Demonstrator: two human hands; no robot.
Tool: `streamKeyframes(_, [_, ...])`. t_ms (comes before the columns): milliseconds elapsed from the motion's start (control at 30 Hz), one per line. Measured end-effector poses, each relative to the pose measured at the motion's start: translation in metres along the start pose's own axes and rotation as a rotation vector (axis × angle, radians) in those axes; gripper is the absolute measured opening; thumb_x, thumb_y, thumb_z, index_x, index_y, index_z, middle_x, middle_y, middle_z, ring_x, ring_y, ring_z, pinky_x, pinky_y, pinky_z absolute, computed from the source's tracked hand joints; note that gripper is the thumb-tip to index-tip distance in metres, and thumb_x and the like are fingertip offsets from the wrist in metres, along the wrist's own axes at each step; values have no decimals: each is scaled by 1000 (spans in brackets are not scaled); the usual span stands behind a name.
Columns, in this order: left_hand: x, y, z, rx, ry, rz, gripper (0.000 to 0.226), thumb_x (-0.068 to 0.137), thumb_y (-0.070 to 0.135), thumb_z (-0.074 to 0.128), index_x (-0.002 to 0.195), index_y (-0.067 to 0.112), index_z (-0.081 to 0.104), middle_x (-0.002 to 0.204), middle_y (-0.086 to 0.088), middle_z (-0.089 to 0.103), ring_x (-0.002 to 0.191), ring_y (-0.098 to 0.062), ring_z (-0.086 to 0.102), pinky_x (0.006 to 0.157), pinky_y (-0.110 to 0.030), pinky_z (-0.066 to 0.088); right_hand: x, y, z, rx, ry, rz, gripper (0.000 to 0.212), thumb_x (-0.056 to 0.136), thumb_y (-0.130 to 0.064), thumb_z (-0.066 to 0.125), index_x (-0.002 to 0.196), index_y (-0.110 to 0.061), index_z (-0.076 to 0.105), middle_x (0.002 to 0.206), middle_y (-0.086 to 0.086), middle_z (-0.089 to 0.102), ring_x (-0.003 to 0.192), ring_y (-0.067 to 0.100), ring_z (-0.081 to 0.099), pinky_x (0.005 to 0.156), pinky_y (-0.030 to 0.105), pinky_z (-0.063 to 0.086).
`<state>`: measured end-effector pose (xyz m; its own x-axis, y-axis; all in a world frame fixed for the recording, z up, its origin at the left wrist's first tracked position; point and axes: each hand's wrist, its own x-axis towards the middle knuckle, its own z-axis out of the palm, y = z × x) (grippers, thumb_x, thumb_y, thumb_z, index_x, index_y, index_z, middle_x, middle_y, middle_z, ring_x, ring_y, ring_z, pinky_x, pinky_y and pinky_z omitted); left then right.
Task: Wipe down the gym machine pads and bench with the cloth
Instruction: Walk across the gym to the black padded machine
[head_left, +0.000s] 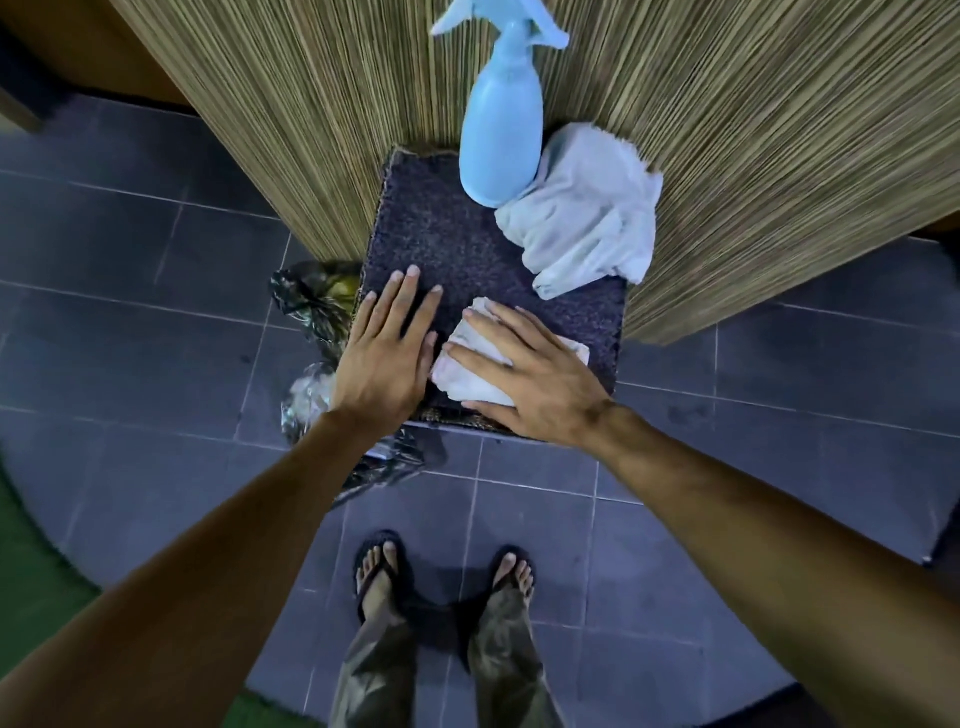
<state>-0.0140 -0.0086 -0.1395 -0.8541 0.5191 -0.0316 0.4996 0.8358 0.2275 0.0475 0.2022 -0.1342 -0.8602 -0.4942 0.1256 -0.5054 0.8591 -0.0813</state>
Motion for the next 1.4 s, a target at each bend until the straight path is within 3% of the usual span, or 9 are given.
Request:
streamKeyframes(333, [-30, 18, -47, -143, -159, -87, 56, 100, 32, 22, 149, 10, 33, 159, -18, 27, 148, -35, 24, 121, -51, 24, -10, -23, -32, 227, -107, 180, 49, 87, -31, 75, 130, -11, 63, 133, 15, 63, 126, 38, 58, 105, 47, 49])
streamKeyframes(467, [-82, 45, -76, -193, -199, -144, 49, 99, 31, 31, 140, 8, 45, 145, -21, 43, 131, -40, 44, 108, -52, 41, -60, -71, -65, 506, -193, 446, 48, 97, -33, 63, 140, -15, 54, 144, 10, 54, 136, 34, 47, 113, 49, 42])
streamKeyframes(600, [-137, 79, -90, -246, -316, -150, 54, 95, 39, 25, 128, 5, 52, 126, -23, 56, 110, -45, 55, 94, -52, 49, -129, -135, -88, 700, -161, 785, 46, 99, -43, 53, 139, -21, 54, 140, 4, 59, 128, 30, 54, 106, 45, 45])
streamKeyframes(800, [-201, 130, -86, -309, -607, 2, 56, 90, 42, 31, 107, -1, 63, 108, -28, 66, 104, -43, 62, 90, -47, 50, -221, -248, -124, 812, 31, 1260, 44, 95, -45, 53, 130, -19, 62, 127, 6, 67, 116, 31, 62, 91, 39, 48])
streamKeyframes(967, [-260, 170, -72, -138, -865, 269, 35, 102, 30, 40, 112, 4, 61, 119, -24, 65, 114, -39, 58, 93, -39, 43, -282, -344, -134, 745, 218, 1683, 38, 97, -36, 62, 131, -20, 61, 127, 7, 67, 118, 29, 61, 93, 34, 44])
streamKeyframes(1067, [-305, 197, -67, -45, -996, 421, 35, 102, 32, 39, 114, 6, 59, 123, -24, 63, 117, -39, 57, 94, -39, 45, -312, -411, -137, 746, 353, 1892, 33, 96, -39, 63, 119, -15, 64, 113, 11, 71, 108, 32, 63, 83, 33, 41])
streamKeyframes(1167, [-360, 228, -67, 92, -1102, 647, 36, 103, 31, 38, 115, 5, 59, 124, -21, 64, 118, -36, 58, 95, -37, 45, -334, -489, -143, 772, 582, 2122, 43, 92, -53, 56, 110, -15, 65, 106, 10, 72, 101, 31, 65, 77, 25, 36])
streamKeyframes(1267, [-425, 260, -67, 234, -1169, 869, 36, 103, 31, 39, 114, 3, 59, 124, -20, 64, 118, -35, 57, 95, -37, 44, -353, -575, -142, 776, 855, 2271, 57, 85, -66, 45, 116, -23, 66, 110, -1, 73, 104, 22, 66, 89, 34, 49])
streamKeyframes(1400, [-530, 295, -72, 381, -1210, 1158, 31, 103, 33, 37, 90, 10, 53, 117, -22, 65, 113, -37, 58, 87, -37, 43, -373, -689, -135, 712, 1164, 2497, 32, 93, -50, 60, 115, -28, 67, 109, -8, 73, 102, 17, 66, 89, 40, 51])
